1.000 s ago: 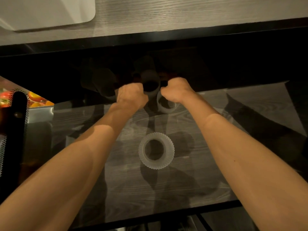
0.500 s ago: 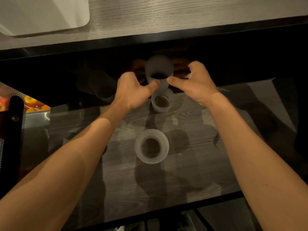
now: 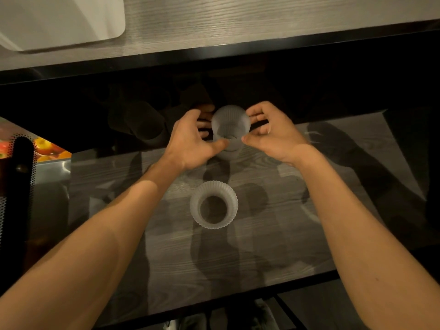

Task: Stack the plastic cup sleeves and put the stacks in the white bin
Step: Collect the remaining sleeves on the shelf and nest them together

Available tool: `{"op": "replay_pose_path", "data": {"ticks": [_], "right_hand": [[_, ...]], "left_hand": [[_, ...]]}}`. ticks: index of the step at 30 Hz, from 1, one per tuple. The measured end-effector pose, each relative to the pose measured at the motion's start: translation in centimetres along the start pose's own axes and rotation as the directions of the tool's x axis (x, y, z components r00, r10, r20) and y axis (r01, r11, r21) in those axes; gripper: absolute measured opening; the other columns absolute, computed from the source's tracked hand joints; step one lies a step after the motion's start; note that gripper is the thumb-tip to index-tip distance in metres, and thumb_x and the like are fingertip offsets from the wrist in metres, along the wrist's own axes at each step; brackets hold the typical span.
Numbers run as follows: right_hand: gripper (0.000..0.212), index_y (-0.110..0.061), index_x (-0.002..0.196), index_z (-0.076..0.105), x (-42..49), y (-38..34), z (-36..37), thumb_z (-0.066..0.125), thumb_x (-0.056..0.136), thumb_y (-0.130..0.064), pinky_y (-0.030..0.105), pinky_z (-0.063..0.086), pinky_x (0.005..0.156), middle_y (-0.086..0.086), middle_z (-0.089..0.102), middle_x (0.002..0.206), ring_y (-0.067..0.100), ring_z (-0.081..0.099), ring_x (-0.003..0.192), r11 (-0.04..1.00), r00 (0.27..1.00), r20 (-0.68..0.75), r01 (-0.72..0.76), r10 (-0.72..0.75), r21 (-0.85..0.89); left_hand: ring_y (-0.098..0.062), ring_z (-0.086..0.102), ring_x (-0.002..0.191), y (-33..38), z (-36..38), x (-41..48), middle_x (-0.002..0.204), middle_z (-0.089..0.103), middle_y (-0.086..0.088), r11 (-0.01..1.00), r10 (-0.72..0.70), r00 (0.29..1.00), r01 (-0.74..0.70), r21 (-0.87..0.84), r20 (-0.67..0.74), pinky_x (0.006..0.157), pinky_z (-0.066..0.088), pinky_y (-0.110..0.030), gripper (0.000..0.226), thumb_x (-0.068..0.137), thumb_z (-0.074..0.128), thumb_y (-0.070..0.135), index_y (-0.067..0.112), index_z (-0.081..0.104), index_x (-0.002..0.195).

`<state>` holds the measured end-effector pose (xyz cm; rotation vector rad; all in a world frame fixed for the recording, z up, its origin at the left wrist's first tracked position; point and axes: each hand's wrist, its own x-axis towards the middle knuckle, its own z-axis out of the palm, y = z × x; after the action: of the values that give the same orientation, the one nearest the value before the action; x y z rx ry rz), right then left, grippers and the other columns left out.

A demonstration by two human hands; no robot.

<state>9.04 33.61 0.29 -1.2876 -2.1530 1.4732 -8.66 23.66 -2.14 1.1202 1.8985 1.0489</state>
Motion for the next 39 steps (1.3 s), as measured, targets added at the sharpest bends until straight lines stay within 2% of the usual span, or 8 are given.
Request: {"op": "replay_pose_path", "data": {"ticks": [6,11,19,26,30,33,35,39], "right_hand": [[0.053,-0.025,0.129,0.051,0.0,2.2,1.0,0.078,0.085,-0.012,0.032,0.058,0.088,-0.006,0.055,0.127,0.011,0.064,0.108,0.997,0.998,0.042,-0.037,0.040,-0.071],[0.084,-0.027,0.152,0.033,0.0,3.8,2.4,0.079,0.083,-0.011,0.039,0.048,0.105,-0.007,0.046,0.149,0.016,0.046,0.133,0.985,0.981,0.104,-0.154,0.161,-0.077],[0.052,-0.035,0.108,0.051,-0.5,2.9,3.3,0.067,0.080,0.006,0.043,0.056,0.094,-0.008,0.059,0.119,0.017,0.064,0.113,0.987,0.964,0.220,-0.133,0.150,-0.087],[0.043,-0.029,0.107,0.057,-0.2,0.6,4.2,0.055,0.085,0.007,0.036,0.055,0.091,-0.006,0.065,0.112,0.014,0.065,0.108,0.955,0.888,0.404,-0.111,0.219,-0.274],[0.033,-0.025,0.098,0.065,1.6,-1.6,4.8,0.054,0.089,0.005,0.029,0.053,0.082,-0.001,0.068,0.107,0.014,0.064,0.101,0.902,0.931,0.314,-0.038,0.188,-0.430],[0.017,-0.018,0.099,0.066,3.7,-4.1,5.7,0.060,0.094,-0.004,0.030,0.054,0.090,-0.001,0.069,0.100,0.012,0.067,0.097,0.969,0.979,0.155,-0.093,0.130,-0.227],[0.009,-0.010,0.096,0.066,4.8,-6.1,6.8,0.058,0.098,-0.013,0.028,0.051,0.080,0.001,0.065,0.093,0.014,0.063,0.090,0.966,0.984,0.119,-0.100,0.132,-0.238],[0.022,-0.006,0.090,0.064,6.5,-9.0,10.6,0.049,0.098,-0.019,0.029,0.040,0.071,0.006,0.056,0.089,0.026,0.053,0.094,0.898,0.969,0.223,0.005,0.103,-0.439]], "left_hand": [[-0.005,0.058,0.115,-1.3,0.7,-0.3,0.124,0.058,0.010,0.989,0.035,0.997,-0.045,0.138,0.072,0.097,0.051,-0.023,0.089,0.069,0.090,0.027,0.015,0.043,0.143],[-0.012,0.050,0.130,-2.4,1.1,-0.3,0.141,0.053,0.002,0.980,-0.072,0.980,0.035,0.196,0.187,0.095,0.040,-0.014,0.088,0.074,0.087,0.019,0.014,0.038,0.147],[-0.011,0.064,0.107,-3.3,-0.5,-1.1,0.115,0.064,0.004,0.980,-0.149,0.960,0.111,0.167,0.236,0.094,0.057,-0.033,0.056,0.073,0.086,0.011,0.018,0.056,0.120],[-0.012,0.069,0.097,-3.8,-3.8,-2.9,0.111,0.066,0.001,0.973,-0.227,0.892,0.196,0.119,0.392,0.081,0.060,-0.028,0.052,0.077,0.081,-0.001,0.018,0.058,0.120],[-0.011,0.067,0.083,-4.7,-5.7,-3.3,0.090,0.069,0.006,0.942,-0.108,0.993,0.115,0.314,-0.041,0.075,0.057,-0.030,0.027,0.086,0.063,0.002,0.024,0.071,0.099],[-0.013,0.066,0.084,-5.1,-7.5,-3.6,0.090,0.069,0.002,0.948,-0.038,0.847,0.199,0.249,-0.531,0.074,0.056,-0.029,0.013,0.088,0.062,0.009,0.020,0.068,0.093],[-0.017,0.062,0.086,-5.5,-8.7,-3.2,0.090,0.066,-0.005,0.918,-0.097,0.770,0.313,0.242,-0.630,0.077,0.052,-0.032,0.004,0.088,0.064,0.018,0.015,0.061,0.086],[-0.023,0.060,0.082,-5.9,-9.4,-2.2,0.082,0.063,-0.008,0.862,-0.297,0.784,0.466,0.201,-0.545,0.070,0.047,-0.030,0.022,0.089,0.067,0.026,0.011,0.058,0.076]]}}
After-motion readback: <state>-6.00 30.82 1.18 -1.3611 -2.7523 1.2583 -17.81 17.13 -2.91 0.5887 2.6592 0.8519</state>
